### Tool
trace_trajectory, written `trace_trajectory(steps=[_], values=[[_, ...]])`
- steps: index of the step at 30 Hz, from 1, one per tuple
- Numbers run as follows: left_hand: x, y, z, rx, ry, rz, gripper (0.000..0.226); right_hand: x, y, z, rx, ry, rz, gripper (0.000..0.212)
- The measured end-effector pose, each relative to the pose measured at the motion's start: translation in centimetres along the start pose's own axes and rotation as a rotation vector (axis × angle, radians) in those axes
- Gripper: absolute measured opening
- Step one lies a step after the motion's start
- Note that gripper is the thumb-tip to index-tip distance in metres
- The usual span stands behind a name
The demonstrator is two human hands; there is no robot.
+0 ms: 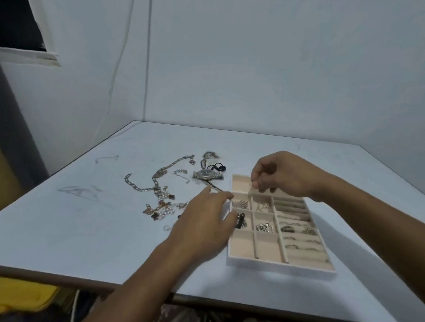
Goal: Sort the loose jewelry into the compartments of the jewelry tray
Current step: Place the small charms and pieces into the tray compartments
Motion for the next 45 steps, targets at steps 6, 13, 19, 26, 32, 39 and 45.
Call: trace_trajectory(steps=[6, 13, 19, 26, 32, 39, 45], values=[[-0.9, 0.5, -0.7, 0.034, -0.017, 0.048, 0.040, -4.3, -0.2, -1.7, -0.058, 0.004, 0.021, 0.003], [-1.3, 0.0, -1.5, 0.041, -0.017, 0.052, 0.032, -5.1, 1.4, -2.5, -0.114, 0.000, 0.035, 0.006], [-1.3, 0.0, -1.4, 0.025, -0.025, 0.040, 0.041, -5.7, 2.2, -2.7, -0.188, -0.016, -0.015, 0.006], [-1.6, -0.4, -1.9, 0.019, -0.045, 0.030, 0.034, -6.1, 2.3, -1.8, -0.469, -0.116, 0.007, 0.012], [-1.2, 0.2, -1.0, -0.018, -0.019, 0.006, 0.031, -4.8, 1.6, 0.2, -0.475, -0.112, 0.043, 0.010], [2.7, -3.7, 2.4, 0.053, -0.031, -0.135, 0.032, 0.3, 3.2, 3.3, -0.322, -0.180, 0.032, 0.011], [5.8, -7.5, 7.4, 0.129, -0.158, -0.150, 0.032, 7.6, 9.1, 5.6, -0.461, -0.284, 0.054, 0.034]])
Point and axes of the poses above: each hand's wrist, its own x-axis towards the middle knuckle, its own y-axis out of the palm, z = x × y, the point moved 5 cm from there along x, towards the middle knuckle, and after that the axes turned 13 degrees about -z, right-handed, at the moved point
